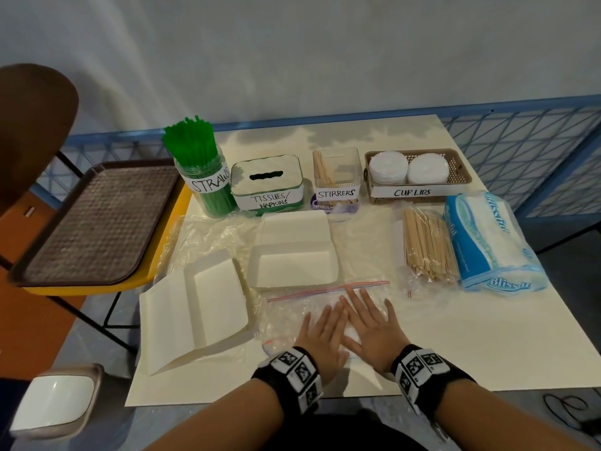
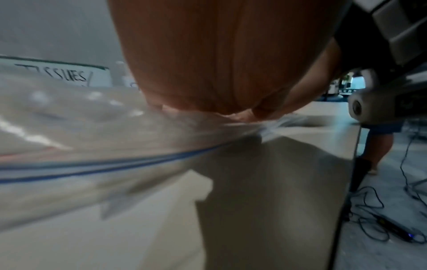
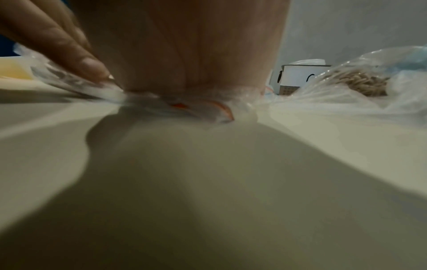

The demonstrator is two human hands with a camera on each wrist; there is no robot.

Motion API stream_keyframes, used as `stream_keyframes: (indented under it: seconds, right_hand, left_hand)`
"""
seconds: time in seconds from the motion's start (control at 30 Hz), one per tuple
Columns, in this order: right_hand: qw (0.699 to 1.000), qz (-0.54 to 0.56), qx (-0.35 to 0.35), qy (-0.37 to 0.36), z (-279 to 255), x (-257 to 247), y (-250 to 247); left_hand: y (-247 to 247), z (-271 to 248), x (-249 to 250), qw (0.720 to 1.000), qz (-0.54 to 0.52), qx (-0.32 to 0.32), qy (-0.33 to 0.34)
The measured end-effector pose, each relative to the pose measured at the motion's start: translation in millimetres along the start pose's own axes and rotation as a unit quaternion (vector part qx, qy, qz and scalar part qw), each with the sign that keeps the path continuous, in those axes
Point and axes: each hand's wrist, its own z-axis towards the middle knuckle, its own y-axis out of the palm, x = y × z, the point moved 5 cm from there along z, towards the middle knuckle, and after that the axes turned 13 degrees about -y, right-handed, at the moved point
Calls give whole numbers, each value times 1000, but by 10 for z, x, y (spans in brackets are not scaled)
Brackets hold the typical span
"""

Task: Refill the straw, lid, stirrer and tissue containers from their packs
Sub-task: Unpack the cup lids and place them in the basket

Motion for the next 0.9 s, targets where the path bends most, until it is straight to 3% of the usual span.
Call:
stream_keyframes:
  seconds: [0.23,0.4,0.53,0.63,0.77,0.9]
  right_hand:
    - [1000,-3,2,14,-28,77,-91]
    - [997,-8,-70,29,-114,133,-52]
    - [997,11,-65,-48,-5,-290,-152]
    - [989,30,-94,-113,97,-684,-75]
    - [992,50,-68,-91,132,-575,43]
    - [997,56,-47,-20,26,-178,-99]
  left_hand:
    - [168,-28,-506,1000,-12,11,-13]
    - [194,-91,-621,999,-43,14,-25]
    - [240,-10,-630,998,-47,16,-43]
    - [248,18,-730,990,-68,47,-118]
    - [397,209,-858,975,-142,115,-126]
    - [160,13,-771,993,-55,74,-74]
